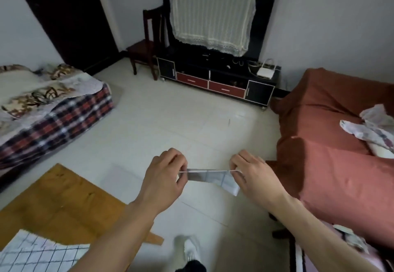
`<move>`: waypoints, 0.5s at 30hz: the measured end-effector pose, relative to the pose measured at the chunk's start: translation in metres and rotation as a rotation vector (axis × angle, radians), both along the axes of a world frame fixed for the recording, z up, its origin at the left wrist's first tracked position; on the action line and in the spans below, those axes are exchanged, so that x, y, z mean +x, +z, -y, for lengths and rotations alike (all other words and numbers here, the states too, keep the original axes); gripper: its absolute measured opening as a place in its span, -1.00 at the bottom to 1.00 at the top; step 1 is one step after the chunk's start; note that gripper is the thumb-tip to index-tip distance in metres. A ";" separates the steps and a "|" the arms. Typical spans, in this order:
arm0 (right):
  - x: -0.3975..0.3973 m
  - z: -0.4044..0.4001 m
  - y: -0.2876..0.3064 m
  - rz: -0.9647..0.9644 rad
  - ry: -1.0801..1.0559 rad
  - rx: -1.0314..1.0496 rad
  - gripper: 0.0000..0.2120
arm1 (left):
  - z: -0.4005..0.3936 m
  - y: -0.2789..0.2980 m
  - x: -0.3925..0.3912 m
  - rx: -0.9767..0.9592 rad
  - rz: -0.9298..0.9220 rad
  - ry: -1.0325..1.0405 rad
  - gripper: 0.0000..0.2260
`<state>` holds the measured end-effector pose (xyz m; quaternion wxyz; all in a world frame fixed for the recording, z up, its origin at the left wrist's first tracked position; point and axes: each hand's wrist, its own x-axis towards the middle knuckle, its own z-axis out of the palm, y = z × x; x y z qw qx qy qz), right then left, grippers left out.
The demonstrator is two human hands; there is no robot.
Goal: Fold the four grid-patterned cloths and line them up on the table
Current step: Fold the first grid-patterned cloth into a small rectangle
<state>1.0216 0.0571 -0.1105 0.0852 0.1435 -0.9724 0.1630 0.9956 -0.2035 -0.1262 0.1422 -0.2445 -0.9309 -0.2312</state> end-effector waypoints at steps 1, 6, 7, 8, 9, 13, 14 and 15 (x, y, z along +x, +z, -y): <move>-0.018 0.002 -0.002 0.001 0.026 0.011 -0.84 | 0.002 -0.002 -0.015 0.003 -0.006 0.026 -0.84; -0.107 0.008 -0.005 0.032 0.060 0.054 -0.85 | 0.002 -0.012 -0.098 -0.005 -0.045 0.123 -0.83; -0.125 0.007 -0.002 0.048 0.054 0.039 -0.84 | 0.003 -0.014 -0.114 0.006 -0.044 0.134 -0.82; -0.144 0.008 0.001 0.060 0.055 0.034 -0.83 | 0.003 -0.015 -0.130 0.015 -0.045 0.143 -0.81; -0.165 0.009 0.004 0.065 0.059 0.043 -0.82 | 0.004 -0.016 -0.145 0.018 -0.050 0.152 -0.82; -0.245 0.026 0.013 0.053 0.120 0.005 -0.83 | 0.020 -0.018 -0.200 0.016 -0.067 0.224 -0.85; -0.262 0.034 0.014 0.056 0.143 -0.019 -0.82 | 0.027 -0.019 -0.209 0.016 -0.057 0.258 -0.86; -0.278 0.043 0.013 0.065 0.167 -0.038 -0.80 | 0.034 -0.021 -0.217 0.019 -0.045 0.290 -0.87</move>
